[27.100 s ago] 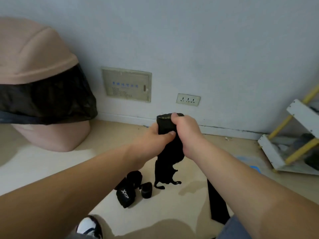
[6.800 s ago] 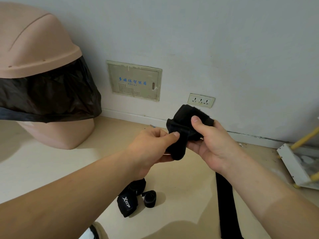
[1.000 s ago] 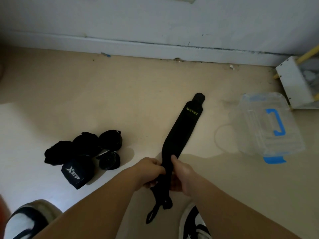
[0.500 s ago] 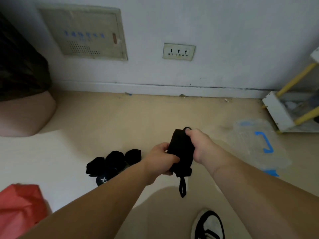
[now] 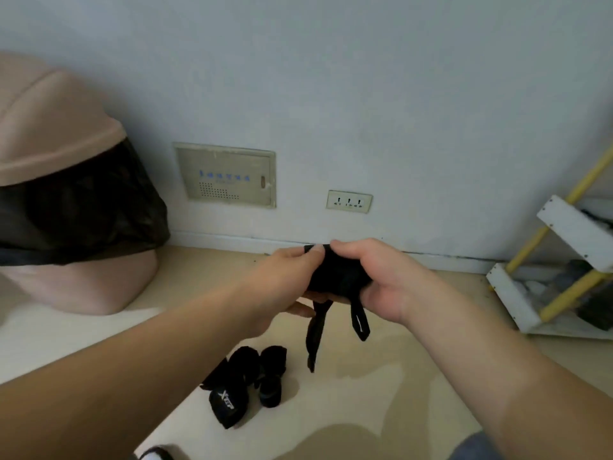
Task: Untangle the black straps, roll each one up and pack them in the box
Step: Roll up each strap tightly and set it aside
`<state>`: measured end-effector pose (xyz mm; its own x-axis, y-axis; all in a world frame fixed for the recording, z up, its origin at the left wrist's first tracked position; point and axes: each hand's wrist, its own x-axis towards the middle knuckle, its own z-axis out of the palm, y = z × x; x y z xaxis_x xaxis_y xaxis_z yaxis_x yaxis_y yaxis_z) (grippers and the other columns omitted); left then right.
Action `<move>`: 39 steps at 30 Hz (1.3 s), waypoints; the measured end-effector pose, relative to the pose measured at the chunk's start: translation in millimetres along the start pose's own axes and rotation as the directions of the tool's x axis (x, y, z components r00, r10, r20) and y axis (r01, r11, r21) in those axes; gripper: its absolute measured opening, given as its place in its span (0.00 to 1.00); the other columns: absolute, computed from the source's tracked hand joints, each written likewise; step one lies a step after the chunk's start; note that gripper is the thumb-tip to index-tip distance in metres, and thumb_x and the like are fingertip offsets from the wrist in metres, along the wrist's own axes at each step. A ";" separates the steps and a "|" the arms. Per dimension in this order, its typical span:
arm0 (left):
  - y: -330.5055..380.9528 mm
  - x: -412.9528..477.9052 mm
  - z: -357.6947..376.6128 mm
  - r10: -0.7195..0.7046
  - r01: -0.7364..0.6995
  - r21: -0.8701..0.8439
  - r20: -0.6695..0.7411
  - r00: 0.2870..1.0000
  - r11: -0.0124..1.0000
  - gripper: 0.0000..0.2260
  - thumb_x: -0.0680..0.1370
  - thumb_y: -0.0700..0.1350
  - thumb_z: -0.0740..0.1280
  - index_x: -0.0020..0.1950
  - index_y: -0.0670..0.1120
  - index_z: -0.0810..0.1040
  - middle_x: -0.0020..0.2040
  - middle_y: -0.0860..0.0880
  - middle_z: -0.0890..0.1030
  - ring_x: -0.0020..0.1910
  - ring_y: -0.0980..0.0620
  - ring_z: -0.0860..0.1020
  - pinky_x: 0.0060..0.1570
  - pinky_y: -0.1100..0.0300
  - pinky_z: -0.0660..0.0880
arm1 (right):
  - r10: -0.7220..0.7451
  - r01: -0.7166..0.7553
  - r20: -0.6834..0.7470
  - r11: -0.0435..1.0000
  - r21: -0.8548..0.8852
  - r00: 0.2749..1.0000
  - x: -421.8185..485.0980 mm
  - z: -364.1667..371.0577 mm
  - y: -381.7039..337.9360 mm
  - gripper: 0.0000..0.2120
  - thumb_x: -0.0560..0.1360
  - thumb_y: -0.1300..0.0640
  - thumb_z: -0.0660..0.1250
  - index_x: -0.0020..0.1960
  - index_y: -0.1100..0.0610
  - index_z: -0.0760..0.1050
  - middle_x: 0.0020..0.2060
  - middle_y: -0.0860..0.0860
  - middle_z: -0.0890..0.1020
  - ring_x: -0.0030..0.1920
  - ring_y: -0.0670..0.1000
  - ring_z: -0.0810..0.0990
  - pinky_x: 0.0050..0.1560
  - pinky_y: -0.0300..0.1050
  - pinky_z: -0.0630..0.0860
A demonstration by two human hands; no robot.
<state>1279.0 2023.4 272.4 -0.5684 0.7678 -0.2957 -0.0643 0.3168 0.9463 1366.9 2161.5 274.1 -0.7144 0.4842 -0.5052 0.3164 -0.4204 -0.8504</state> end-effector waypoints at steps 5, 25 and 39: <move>-17.3 -13.4 -37.7 0.314 -0.230 0.318 -0.242 0.918 0.920 0.09 0.83 0.41 0.65 0.57 0.54 0.80 0.54 0.55 0.84 0.52 0.55 0.84 0.51 0.56 0.81 | -0.043 0.049 -0.055 0.994 0.100 0.998 -21.3 21.6 5.7 0.12 0.83 0.59 0.68 0.63 0.64 0.82 0.47 0.57 0.89 0.39 0.54 0.89 0.36 0.47 0.83; -40.7 11.8 -51.7 0.284 -0.253 0.187 -0.161 0.945 0.949 0.10 0.84 0.41 0.68 0.49 0.52 0.87 0.40 0.51 0.86 0.38 0.58 0.81 0.41 0.62 0.78 | -0.173 0.180 0.051 0.939 -0.292 0.984 26.7 3.8 1.2 0.20 0.86 0.45 0.62 0.53 0.59 0.85 0.40 0.56 0.82 0.38 0.55 0.80 0.38 0.51 0.78; -34.5 20.1 -38.0 0.153 -0.174 -0.110 -0.177 0.972 0.979 0.06 0.84 0.38 0.68 0.54 0.48 0.84 0.46 0.39 0.87 0.37 0.50 0.82 0.42 0.54 0.80 | -0.370 0.364 0.042 0.878 -0.310 0.928 24.2 8.3 18.9 0.08 0.83 0.61 0.69 0.58 0.53 0.85 0.47 0.51 0.91 0.51 0.52 0.90 0.56 0.54 0.84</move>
<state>1238.6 2006.7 238.8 -0.7075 0.6965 -0.1197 -0.0540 0.1157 0.9918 1350.4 2158.9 247.0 -0.8065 0.5723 -0.1482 0.2113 0.0450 -0.9764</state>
